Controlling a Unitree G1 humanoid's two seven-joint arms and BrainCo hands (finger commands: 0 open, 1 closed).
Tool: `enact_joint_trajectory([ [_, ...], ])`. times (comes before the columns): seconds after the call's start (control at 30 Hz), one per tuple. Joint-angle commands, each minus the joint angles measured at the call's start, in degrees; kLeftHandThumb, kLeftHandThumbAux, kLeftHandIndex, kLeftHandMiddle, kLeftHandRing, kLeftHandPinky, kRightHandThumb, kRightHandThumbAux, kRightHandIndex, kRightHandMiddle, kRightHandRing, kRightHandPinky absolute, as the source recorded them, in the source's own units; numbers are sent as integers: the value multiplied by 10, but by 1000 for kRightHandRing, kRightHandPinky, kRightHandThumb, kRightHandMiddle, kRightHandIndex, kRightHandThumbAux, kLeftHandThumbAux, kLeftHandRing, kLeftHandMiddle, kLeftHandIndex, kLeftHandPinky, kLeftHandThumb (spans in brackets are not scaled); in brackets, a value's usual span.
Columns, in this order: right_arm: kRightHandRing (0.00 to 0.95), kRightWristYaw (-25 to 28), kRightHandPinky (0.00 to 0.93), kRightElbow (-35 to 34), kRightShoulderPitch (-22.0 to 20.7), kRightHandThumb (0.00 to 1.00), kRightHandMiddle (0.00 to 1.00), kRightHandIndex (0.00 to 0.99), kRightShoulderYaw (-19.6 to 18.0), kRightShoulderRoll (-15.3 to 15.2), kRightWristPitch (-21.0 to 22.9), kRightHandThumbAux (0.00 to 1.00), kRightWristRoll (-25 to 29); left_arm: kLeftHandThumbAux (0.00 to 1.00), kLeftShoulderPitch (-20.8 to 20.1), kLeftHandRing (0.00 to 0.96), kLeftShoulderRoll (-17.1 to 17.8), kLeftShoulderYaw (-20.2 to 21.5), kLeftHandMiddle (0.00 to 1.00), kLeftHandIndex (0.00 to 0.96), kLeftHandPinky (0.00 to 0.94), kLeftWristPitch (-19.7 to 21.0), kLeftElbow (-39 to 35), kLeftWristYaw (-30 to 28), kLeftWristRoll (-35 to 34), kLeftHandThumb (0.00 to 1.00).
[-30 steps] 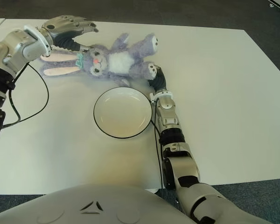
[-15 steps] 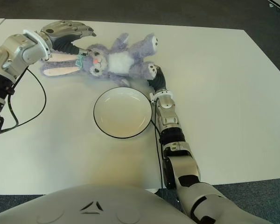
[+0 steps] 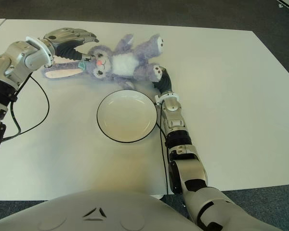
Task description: Put the doll into the plate.
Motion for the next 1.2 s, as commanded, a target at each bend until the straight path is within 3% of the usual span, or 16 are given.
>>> enact_joint_trajectory([
  [0.03,849,0,835,28,21,705,856,440,4,2,21,721,-7,226,8,0,-30,-3,0,0,0,-1,37,-10,-18,470],
  [0.33,852,0,843,33,20,705,857,440,3,3,16,721,-6,273,3,0,-71,1,0,0,0,-23,105,5,-50,595],
  [0.57,856,3,843,38,19,705,864,440,4,1,9,721,-7,280,-17,0,-130,-11,0,0,0,-25,202,46,-49,629],
  [0.87,872,11,867,43,17,705,880,439,5,-3,-1,721,-6,284,-37,0,-160,-11,0,0,0,-36,264,61,-60,671],
  [1.2,889,18,887,37,21,706,893,439,6,-4,-2,720,-4,291,-49,0,-215,-9,0,0,0,-5,304,56,-78,763],
])
